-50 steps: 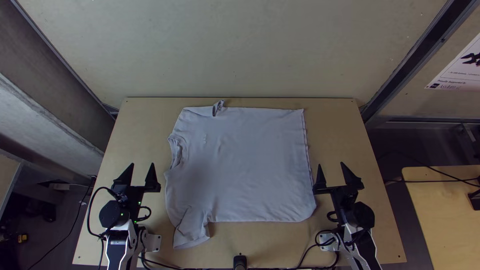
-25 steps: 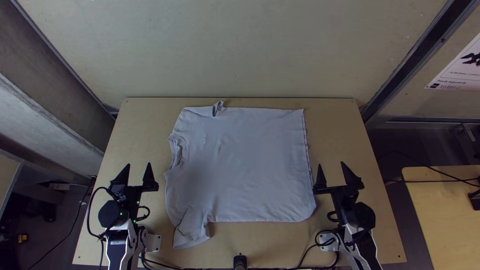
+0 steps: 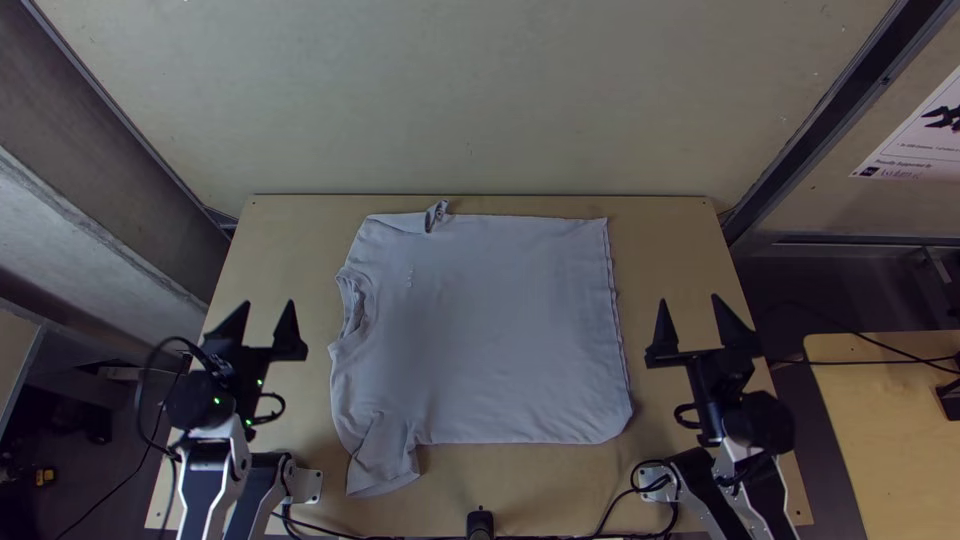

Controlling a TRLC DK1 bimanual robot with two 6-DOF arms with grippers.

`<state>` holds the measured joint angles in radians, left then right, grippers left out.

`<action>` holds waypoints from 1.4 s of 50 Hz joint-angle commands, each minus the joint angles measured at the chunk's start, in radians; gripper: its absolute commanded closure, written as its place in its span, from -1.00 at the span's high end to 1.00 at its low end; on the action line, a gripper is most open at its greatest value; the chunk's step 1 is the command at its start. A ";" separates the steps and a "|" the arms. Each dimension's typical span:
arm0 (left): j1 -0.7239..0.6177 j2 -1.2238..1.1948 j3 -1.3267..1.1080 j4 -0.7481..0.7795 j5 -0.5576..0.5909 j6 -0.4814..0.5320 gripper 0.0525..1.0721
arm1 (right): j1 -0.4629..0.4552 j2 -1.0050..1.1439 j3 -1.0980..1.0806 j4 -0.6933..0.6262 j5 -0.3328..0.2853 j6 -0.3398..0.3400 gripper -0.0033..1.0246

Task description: Fold the t-shirt

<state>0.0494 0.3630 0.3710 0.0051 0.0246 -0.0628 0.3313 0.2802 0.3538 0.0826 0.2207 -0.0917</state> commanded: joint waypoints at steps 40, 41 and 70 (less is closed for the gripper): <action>-0.131 0.901 0.944 -0.217 0.018 0.115 0.92 | -0.061 0.889 0.783 -0.190 0.002 0.099 0.92; -0.132 0.912 0.954 -0.218 0.018 0.113 0.92 | -0.063 0.906 0.795 -0.192 0.002 0.102 0.92; -0.212 1.415 1.527 -0.662 0.018 0.113 0.88 | -0.135 1.387 1.242 -0.461 -0.027 0.276 0.92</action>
<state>-0.1547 1.6905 1.7676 -0.5793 0.0372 0.0353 0.2169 1.6051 1.5215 -0.3527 0.2070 0.1272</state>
